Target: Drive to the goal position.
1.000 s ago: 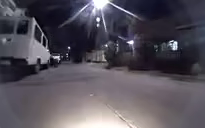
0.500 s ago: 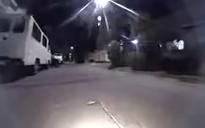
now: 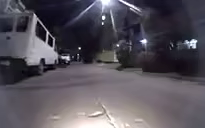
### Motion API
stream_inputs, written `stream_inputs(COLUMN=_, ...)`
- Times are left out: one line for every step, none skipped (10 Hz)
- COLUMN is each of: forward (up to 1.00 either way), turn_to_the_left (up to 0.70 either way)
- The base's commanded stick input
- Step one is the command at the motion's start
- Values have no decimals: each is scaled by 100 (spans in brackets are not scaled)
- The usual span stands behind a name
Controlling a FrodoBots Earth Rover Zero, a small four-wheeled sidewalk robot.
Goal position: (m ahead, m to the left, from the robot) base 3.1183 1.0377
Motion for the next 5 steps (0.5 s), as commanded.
stream_inputs(forward=70, turn_to_the_left=5)
stream_inputs(forward=70, turn_to_the_left=5)
stream_inputs(forward=70, turn_to_the_left=5)
stream_inputs(forward=70, turn_to_the_left=5)
stream_inputs(forward=70, turn_to_the_left=5)
